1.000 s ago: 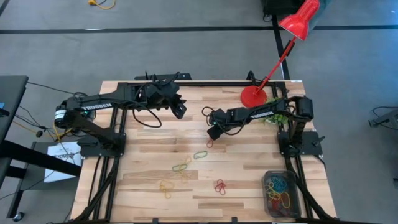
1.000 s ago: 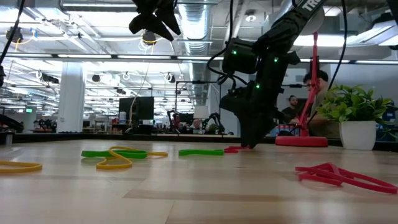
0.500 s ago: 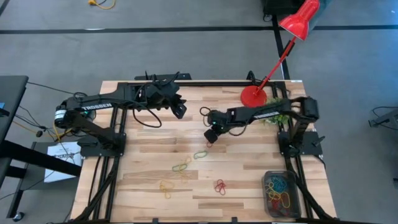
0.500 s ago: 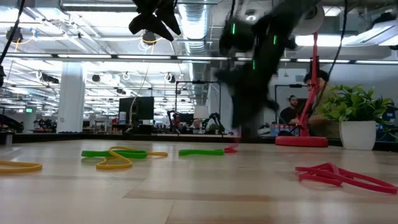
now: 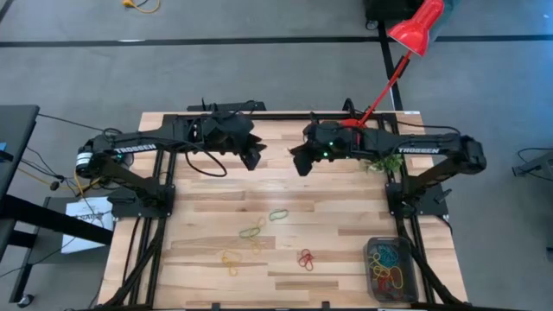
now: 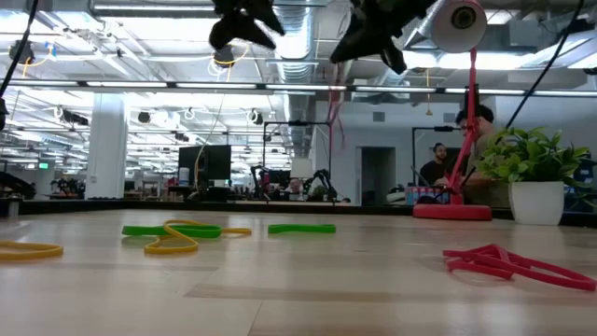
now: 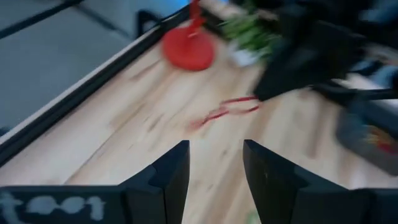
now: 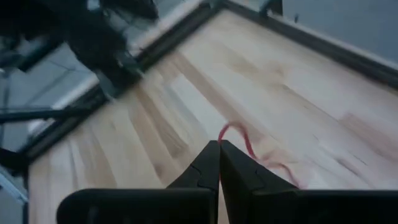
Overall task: Pick and place items into bin
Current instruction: Put the red rubber band into the black bin
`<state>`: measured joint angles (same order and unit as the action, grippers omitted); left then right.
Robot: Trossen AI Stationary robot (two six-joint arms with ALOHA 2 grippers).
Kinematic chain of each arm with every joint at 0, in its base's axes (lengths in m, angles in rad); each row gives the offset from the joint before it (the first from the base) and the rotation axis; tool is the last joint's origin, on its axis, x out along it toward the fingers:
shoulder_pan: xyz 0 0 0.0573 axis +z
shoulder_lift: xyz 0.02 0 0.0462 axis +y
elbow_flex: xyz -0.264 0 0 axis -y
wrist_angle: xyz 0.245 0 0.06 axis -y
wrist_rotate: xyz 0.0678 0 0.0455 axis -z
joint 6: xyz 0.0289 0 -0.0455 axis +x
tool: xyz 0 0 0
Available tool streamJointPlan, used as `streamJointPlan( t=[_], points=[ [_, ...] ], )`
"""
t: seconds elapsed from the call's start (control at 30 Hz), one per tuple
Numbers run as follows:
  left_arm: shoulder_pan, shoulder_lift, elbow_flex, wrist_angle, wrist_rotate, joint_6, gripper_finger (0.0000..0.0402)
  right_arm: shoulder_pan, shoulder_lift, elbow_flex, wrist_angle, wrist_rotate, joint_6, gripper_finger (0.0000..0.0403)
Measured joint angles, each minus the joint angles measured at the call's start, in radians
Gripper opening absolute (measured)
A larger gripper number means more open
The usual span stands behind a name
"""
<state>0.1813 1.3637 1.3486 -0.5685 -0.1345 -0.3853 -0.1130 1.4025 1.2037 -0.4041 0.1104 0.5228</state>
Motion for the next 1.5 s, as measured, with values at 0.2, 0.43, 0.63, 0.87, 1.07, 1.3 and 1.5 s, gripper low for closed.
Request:
streamJointPlan(
  t=[0.2,0.43,0.63,0.87,1.07,1.3,1.5],
  points=[
    [-0.036,0.04,-0.009,0.192,0.101,0.084,0.0139,0.002,0.006,0.0,0.094,-0.007,0.0,0.0001],
    [-0.049,0.067,-0.011,0.169,0.032,0.043,0.0139,0.02,0.009,0.0,-0.011,-0.041,0.029,0.0],
    [-0.037,0.045,-0.008,0.163,-0.01,0.062,0.0139,0.118,-0.034,-0.002,-0.339,-0.264,0.146,0.0],
    [-0.016,0.041,-0.009,0.159,-0.013,0.065,0.0139,0.349,-0.056,0.001,-0.702,-0.588,0.377,0.0],
    [-0.011,0.041,-0.009,0.156,-0.02,0.071,0.0139,0.595,-0.082,-0.002,-0.812,-0.733,0.667,0.0],
    [-0.011,0.041,-0.009,0.156,-0.035,0.087,0.0139,0.912,-0.054,-0.001,-0.784,-0.603,0.981,0.0],
    [-0.011,0.041,-0.009,0.159,-0.035,0.095,0.0139,1.092,-0.002,-0.001,-0.646,-0.57,1.281,0.0]
  ],
)
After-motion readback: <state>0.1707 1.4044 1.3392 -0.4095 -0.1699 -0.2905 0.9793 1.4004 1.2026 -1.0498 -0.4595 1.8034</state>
